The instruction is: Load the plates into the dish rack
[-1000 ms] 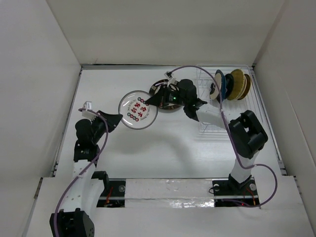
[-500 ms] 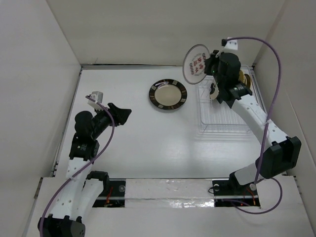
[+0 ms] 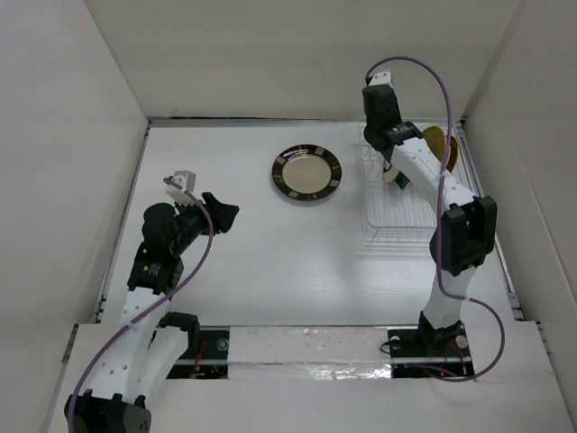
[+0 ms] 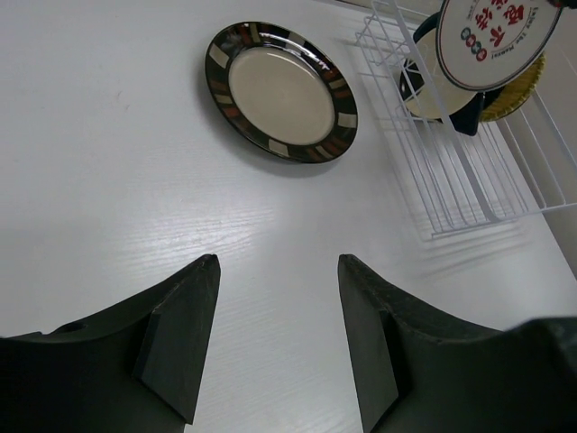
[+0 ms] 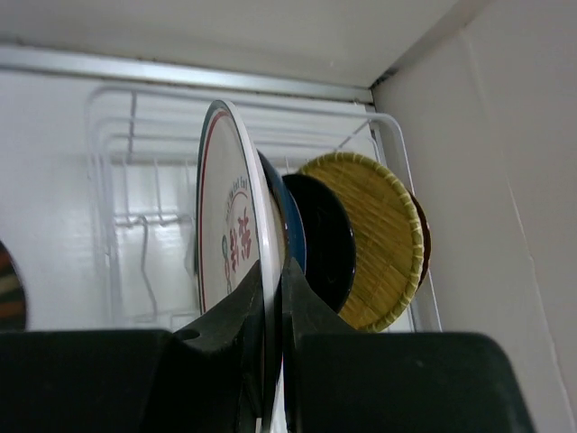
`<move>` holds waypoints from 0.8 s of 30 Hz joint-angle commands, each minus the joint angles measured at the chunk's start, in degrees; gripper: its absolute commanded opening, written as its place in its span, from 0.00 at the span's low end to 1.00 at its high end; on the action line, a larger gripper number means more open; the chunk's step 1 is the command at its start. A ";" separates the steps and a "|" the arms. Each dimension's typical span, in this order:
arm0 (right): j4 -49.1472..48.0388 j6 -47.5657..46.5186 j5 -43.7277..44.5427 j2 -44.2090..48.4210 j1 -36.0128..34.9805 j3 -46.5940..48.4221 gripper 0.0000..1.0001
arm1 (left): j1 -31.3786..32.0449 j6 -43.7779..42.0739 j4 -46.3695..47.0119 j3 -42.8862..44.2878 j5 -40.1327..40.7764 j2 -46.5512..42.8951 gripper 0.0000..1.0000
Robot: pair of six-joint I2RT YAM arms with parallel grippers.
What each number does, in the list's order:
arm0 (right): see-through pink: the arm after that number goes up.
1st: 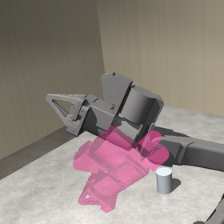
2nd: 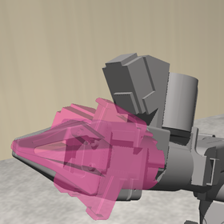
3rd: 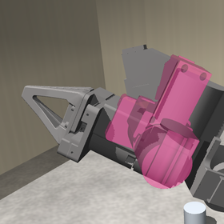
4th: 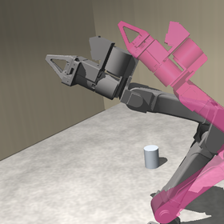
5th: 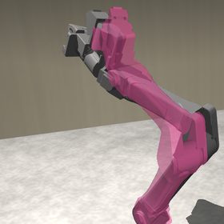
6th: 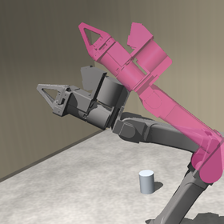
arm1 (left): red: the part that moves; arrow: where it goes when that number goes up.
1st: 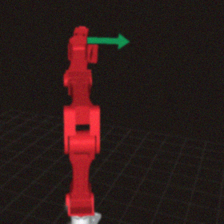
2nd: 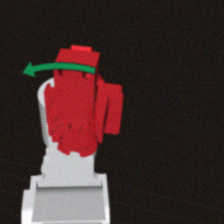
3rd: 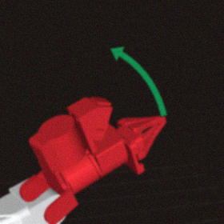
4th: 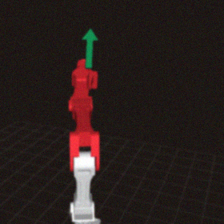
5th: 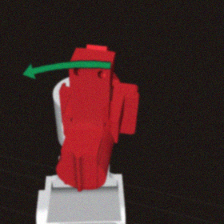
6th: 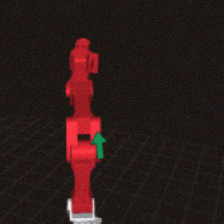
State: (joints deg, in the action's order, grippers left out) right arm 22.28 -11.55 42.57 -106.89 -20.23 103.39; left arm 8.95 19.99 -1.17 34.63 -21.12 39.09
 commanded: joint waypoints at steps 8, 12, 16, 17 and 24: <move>1.62 -4.98 -0.46 -1.47 1.86 3.57 0.00 | 0.28 -1.18 1.43 1.93 0.65 0.99 0.51; 1.27 0.29 -5.54 -2.27 2.91 -0.38 0.05 | 0.28 -0.65 2.13 1.67 0.38 1.34 0.51; -1.10 4.86 -7.15 -2.09 2.91 -4.34 0.36 | 0.28 -0.30 2.58 1.40 0.82 2.48 0.50; -1.19 6.61 -7.32 -1.83 2.91 -4.69 0.41 | 0.28 -0.21 2.58 1.40 0.91 3.09 0.51; -6.01 18.57 -12.77 9.84 2.13 -12.41 0.73 | 0.28 2.50 4.50 2.72 -0.76 9.85 0.50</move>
State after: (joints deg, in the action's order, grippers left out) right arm 22.55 -0.56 32.60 -106.52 -17.63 92.20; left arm 8.95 20.78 -0.21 34.65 -20.67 46.92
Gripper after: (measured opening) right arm 0.721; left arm 0.508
